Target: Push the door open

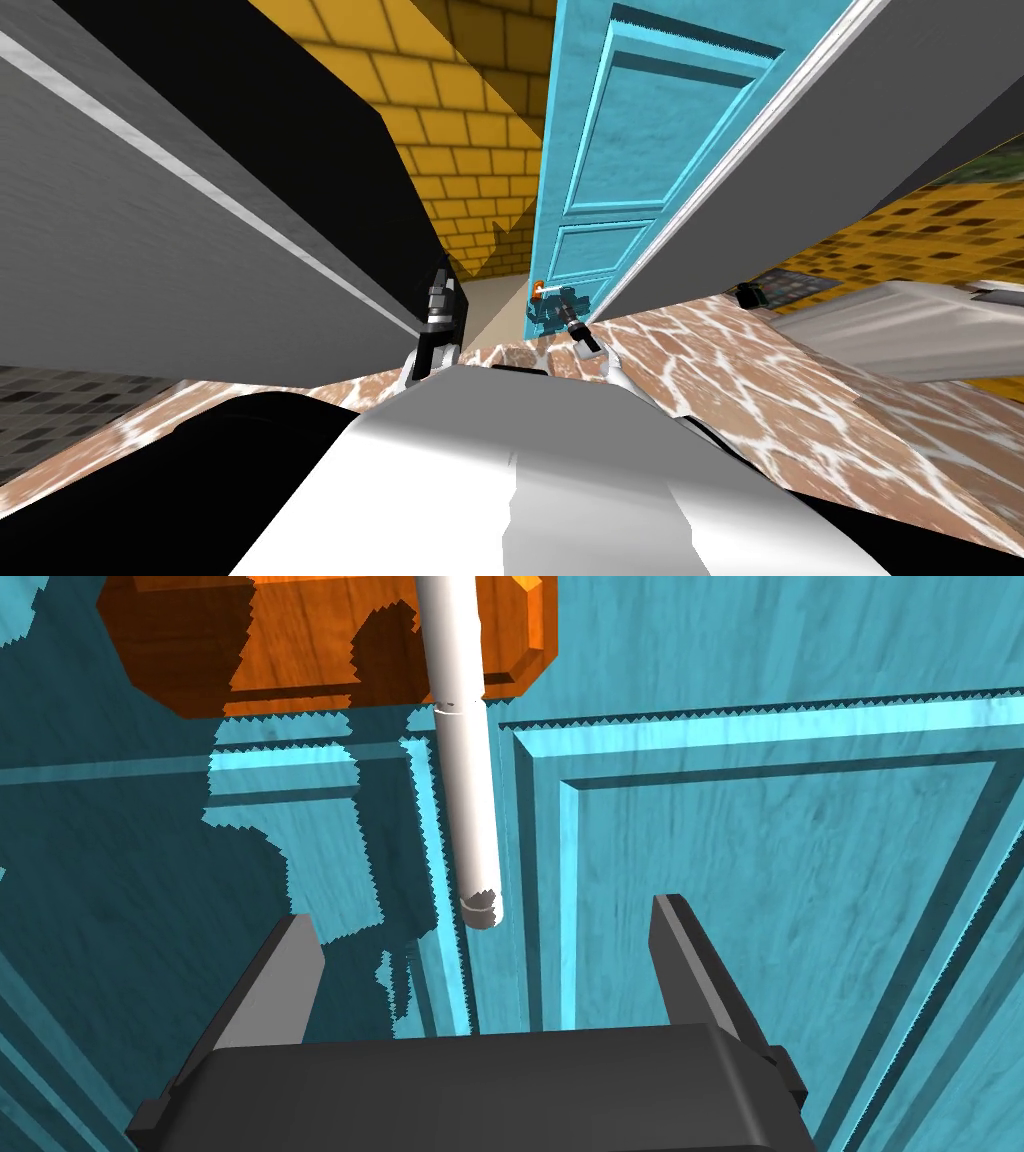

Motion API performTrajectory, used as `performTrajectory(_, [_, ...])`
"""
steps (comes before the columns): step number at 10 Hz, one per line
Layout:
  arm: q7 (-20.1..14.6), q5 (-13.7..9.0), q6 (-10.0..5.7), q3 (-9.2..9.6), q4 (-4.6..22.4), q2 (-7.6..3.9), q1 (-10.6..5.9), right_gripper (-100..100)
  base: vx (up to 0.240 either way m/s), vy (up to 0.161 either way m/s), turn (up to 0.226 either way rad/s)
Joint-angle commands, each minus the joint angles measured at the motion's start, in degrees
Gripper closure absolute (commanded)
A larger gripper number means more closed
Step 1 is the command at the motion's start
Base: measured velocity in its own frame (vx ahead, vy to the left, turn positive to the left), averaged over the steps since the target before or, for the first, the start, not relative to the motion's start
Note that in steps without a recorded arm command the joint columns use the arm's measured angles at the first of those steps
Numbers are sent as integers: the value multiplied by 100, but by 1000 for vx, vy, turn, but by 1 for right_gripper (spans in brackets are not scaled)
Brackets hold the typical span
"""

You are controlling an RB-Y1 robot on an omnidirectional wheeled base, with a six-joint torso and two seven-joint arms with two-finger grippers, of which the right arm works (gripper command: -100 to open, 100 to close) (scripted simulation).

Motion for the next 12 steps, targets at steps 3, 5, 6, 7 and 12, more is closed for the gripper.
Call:
performTrajectory(3, [75,7,-4,-83,158,122,-89,-100,187,45,54])
performTrajectory(5, [120,12,-4,-134,252,197,-141,-100,197,25,53])
performTrajectory(6, [137,14,-5,-154,288,225,-161,-100,217,24,37])
performTrajectory(7, [123,12,-2,-140,255,203,-144,-100,99,11,7])
performTrajectory(12, [123,12,-2,-140,255,203,-144,100,-12,-3,4])
